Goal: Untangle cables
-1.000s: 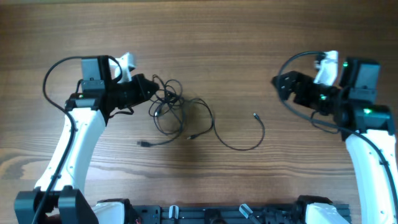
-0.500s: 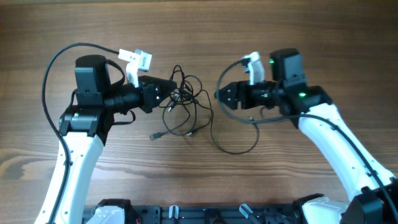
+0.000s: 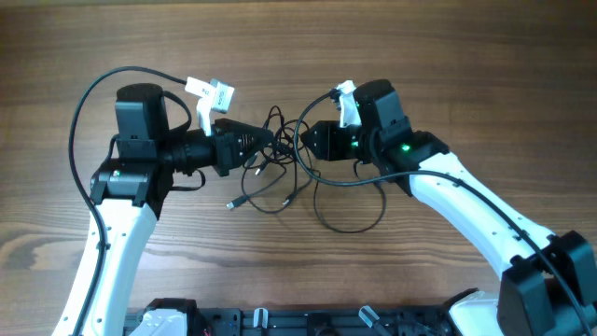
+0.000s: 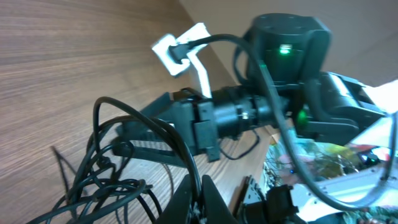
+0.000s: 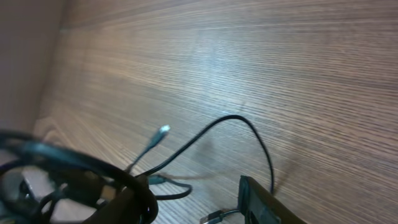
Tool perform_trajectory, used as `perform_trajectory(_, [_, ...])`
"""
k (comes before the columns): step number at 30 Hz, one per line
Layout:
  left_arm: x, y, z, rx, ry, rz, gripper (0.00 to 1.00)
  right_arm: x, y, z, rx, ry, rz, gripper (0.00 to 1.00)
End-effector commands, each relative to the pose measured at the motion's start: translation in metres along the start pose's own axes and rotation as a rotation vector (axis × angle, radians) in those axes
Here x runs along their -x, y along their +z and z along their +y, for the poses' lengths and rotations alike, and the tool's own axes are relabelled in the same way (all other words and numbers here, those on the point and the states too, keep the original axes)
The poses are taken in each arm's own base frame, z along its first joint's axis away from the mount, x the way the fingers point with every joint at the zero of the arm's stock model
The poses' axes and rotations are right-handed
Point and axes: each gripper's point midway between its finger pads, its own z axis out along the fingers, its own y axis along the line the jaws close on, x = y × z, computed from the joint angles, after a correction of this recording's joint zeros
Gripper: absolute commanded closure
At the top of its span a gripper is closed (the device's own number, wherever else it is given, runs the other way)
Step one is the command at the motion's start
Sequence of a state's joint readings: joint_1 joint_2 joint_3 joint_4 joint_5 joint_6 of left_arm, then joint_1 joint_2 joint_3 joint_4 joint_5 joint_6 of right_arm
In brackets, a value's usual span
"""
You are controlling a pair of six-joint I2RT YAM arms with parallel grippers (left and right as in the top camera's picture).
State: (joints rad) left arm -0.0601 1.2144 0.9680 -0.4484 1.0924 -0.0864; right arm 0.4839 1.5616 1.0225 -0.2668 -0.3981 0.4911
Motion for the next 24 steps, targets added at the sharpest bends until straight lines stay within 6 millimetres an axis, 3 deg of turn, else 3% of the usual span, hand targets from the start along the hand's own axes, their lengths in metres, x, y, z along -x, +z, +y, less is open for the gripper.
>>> perform_trajectory(1, [-0.002,-0.004,-0.03,-0.133,0.048,0.01,0.96,0.011,0.006,-0.04,-0.194,0.111,-0.077,0.62])
perform_trajectory(4, [-0.002,-0.013,-0.054,-0.208,0.088,0.003,0.96,0.028,-0.007,-0.074,-0.296,0.238,-0.163,0.76])
perform_trajectory(8, [0.005,-0.037,-0.075,-0.187,0.176,-0.067,0.96,0.045,-0.04,-0.137,-0.394,0.401,-0.228,0.81])
perform_trajectory(9, [0.008,-0.048,-0.08,-0.164,0.21,-0.102,0.96,0.044,-0.053,-0.16,-0.436,0.455,-0.232,0.81])
perform_trajectory(11, [0.013,-0.065,-0.086,-0.118,0.256,-0.158,0.96,0.039,-0.069,-0.186,-0.485,0.521,-0.232,0.81])
perform_trajectory(15, [0.021,-0.095,-0.09,-0.011,0.32,-0.262,0.96,0.03,-0.095,-0.222,-0.552,0.626,-0.235,0.81])
perform_trajectory(17, [0.024,-0.11,-0.086,0.055,0.318,-0.31,0.96,0.029,-0.097,-0.223,-0.53,0.623,-0.222,0.81])
perform_trajectory(20, [0.022,-0.116,-0.075,0.099,0.25,-0.328,0.94,0.041,-0.081,-0.193,-0.362,0.384,-0.162,0.74])
perform_trajectory(22, [0.019,-0.115,-0.063,0.132,0.184,-0.323,0.76,0.043,-0.076,-0.182,-0.31,0.302,-0.146,0.63])
perform_trajectory(24, [0.015,-0.114,-0.05,0.167,0.109,-0.314,0.54,0.043,-0.071,-0.169,-0.252,0.21,-0.121,0.58])
